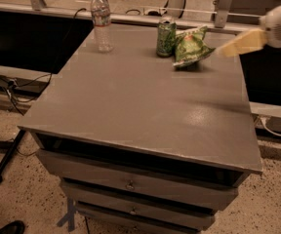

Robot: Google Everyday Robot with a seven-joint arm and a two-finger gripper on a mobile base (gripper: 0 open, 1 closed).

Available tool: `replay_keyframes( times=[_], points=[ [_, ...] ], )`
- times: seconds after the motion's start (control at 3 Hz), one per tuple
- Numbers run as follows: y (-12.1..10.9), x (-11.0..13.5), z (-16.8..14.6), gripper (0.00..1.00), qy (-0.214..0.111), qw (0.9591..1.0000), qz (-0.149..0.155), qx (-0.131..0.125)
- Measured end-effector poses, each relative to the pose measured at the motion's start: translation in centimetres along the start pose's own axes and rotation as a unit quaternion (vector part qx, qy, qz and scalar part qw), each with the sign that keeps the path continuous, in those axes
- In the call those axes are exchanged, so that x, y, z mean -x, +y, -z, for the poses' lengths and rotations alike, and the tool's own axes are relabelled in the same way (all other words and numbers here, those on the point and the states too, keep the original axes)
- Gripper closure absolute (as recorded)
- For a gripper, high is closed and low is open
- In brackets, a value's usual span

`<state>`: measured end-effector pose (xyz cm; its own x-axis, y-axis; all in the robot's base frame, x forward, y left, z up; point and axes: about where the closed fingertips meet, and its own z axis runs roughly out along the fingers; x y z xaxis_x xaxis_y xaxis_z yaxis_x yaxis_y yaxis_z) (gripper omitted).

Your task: Move green jalapeno chip bag near green can

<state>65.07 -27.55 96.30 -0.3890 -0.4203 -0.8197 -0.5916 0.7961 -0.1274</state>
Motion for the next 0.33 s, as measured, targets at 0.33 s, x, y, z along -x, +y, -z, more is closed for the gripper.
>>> replay_keyframes(
  times=[0.33],
  points=[
    [-0.51, -0.76, 1.34, 0.00, -0.001, 0.9998, 0.020, -0.003]
  ],
)
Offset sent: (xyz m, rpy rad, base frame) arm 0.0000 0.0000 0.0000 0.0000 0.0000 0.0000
